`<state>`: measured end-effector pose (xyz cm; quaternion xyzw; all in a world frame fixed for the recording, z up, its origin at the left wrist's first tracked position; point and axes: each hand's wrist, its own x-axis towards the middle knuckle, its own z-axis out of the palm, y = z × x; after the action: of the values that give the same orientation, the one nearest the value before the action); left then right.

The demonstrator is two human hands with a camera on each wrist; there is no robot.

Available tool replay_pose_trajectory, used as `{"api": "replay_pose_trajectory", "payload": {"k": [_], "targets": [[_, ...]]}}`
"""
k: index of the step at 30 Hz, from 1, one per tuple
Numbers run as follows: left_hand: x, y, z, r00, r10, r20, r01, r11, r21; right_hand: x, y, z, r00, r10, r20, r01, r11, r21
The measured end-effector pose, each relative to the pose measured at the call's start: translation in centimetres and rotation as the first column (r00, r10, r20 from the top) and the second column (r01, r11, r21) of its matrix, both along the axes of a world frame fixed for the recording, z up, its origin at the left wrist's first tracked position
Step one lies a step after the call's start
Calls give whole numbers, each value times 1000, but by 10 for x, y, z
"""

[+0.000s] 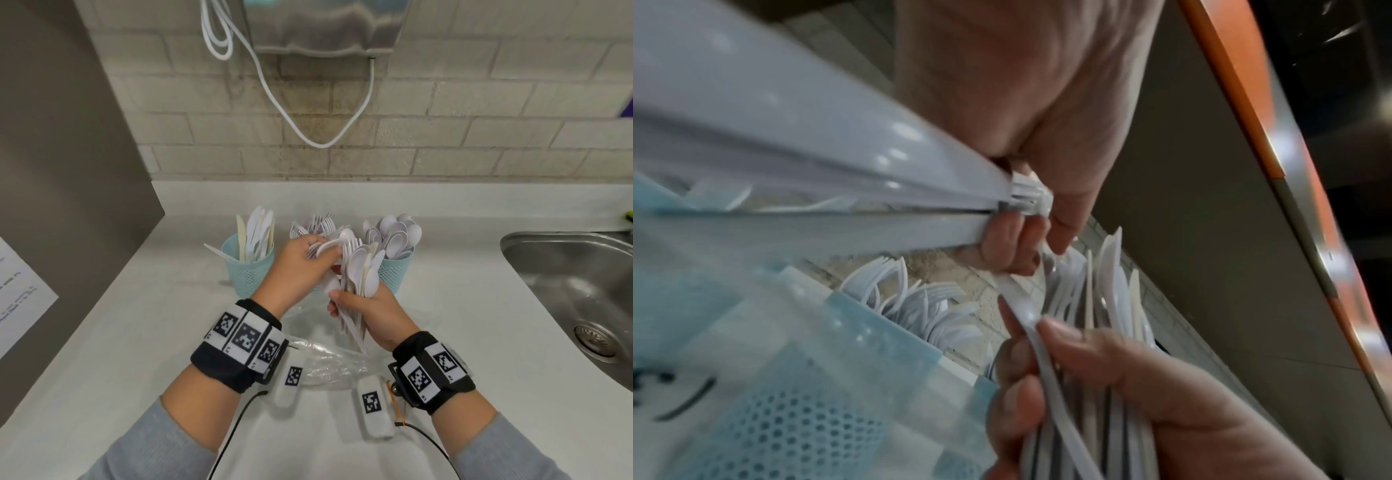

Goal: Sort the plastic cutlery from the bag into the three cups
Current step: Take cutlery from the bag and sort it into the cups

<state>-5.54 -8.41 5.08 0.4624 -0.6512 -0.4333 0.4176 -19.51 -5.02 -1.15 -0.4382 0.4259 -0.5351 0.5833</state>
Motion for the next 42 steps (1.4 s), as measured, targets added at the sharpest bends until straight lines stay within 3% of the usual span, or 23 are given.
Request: {"api": "replay_pose_trajectory", "payload": {"k": [8,14,18,22,27,31,42], "targets": [[-3,3,4,991,127,-42,-128,991,-24,1,-1,2,972,-91,-219,86,996,-32],[-5,0,4,996,84,-24,-83,995,52,5,3,7,951,-66,-301,37,994,-100],[-2,-2,12,983,113,-146,-114,994,6,3,1,8,946,-75,-316,45,994,-101],[2,-10,26,906,187,-379,-205,979,-7,2,2,6,946,-65,-318,39,995,-90],[1,-12,33,827,149,-543,-168,986,15,5,-1,9,948,-50,-314,24,996,-86],[14,-27,50,694,196,-693,-222,974,53,-2,0,7,951,-79,-300,59,995,-75],[14,-58,49,616,256,-745,-276,956,101,-5,-1,-2,964,-88,-252,80,996,-39]]}}
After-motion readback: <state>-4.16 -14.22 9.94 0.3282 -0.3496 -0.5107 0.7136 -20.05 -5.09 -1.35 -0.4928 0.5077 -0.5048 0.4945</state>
